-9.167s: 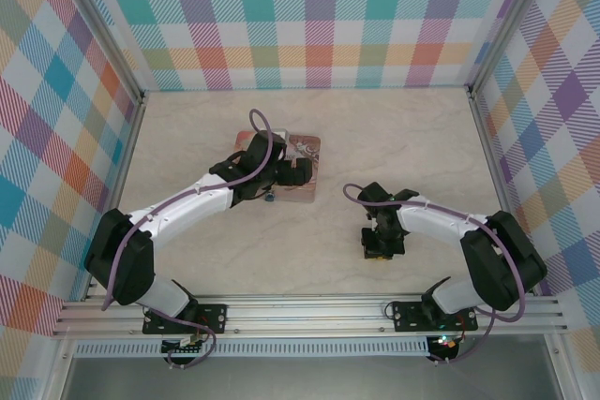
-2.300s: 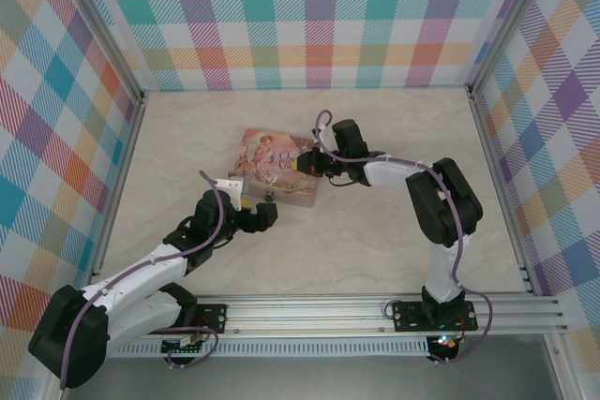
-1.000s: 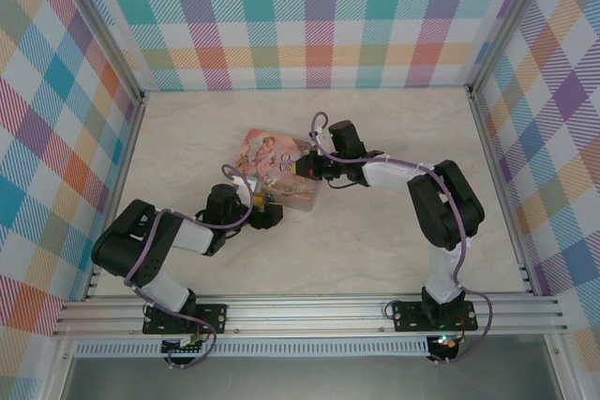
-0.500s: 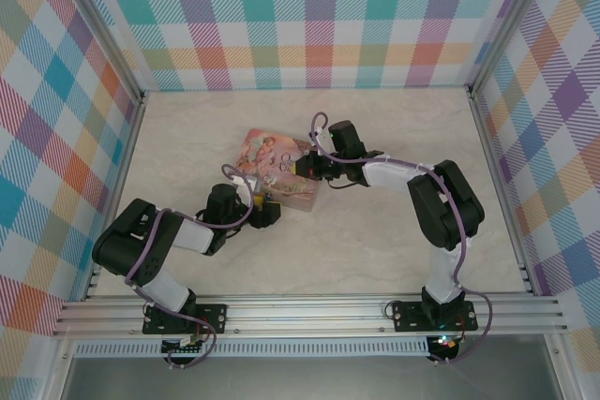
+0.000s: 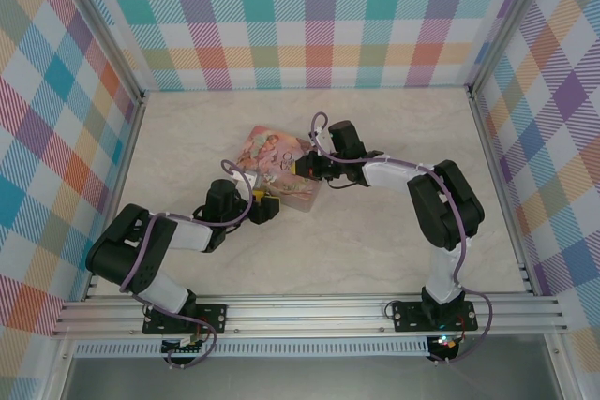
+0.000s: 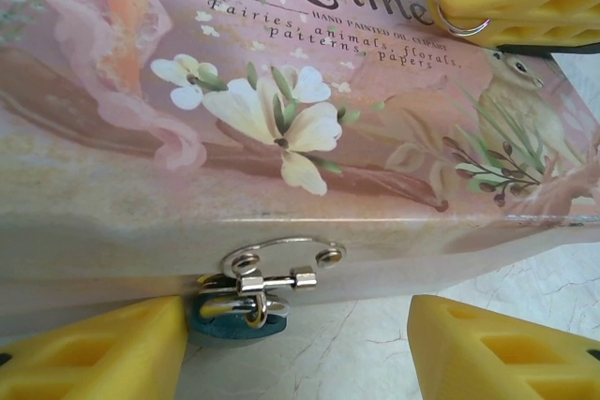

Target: Unlock the padlock with the key

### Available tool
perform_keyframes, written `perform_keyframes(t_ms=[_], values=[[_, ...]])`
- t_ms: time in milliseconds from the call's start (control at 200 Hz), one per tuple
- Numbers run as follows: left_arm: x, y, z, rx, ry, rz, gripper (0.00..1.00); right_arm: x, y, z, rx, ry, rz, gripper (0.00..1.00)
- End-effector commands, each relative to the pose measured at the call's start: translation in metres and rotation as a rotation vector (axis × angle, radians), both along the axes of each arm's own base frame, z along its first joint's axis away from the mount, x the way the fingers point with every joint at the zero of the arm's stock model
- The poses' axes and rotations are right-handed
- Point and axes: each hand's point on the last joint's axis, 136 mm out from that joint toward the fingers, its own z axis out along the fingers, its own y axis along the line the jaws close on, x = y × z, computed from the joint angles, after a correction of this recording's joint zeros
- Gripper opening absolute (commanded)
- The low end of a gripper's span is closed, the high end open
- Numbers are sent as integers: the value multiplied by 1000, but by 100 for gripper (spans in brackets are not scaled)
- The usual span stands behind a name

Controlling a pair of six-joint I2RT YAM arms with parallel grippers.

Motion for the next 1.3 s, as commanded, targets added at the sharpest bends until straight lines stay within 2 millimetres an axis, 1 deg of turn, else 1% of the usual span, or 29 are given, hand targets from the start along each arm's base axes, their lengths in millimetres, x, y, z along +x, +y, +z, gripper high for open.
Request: perform_keyframes(t_ms=[0, 165, 240, 465, 635, 715, 1010, 1120, 1295], values=[[15, -4, 15, -14, -61, -2, 63, -31, -10, -51, -114, 148, 21, 3], [18, -9, 3, -16, -26, 3, 63, -31, -9, -51, -114, 148, 22, 3], [18, -12, -2, -17, -13, -3, 61, -31, -9, -51, -114, 147, 22, 3], [17, -19, -7, -17, 2, -17, 55, -30, -8, -50, -113, 144, 24, 3], [17, -23, -2, -33, 0, -24, 50, -30, -8, -50, -113, 143, 23, 3], [18, -23, 0, -34, -5, -18, 48, -30, -8, -50, -111, 145, 23, 3], [22, -20, 9, -47, -23, 16, 37, -31, -8, -48, -106, 141, 26, 3], [23, -19, 12, -51, -27, 23, 32, -30, -7, -46, -101, 135, 25, 3], [22, -18, 16, -55, -35, 30, 28, -30, -7, -40, -89, 117, 28, 3]])
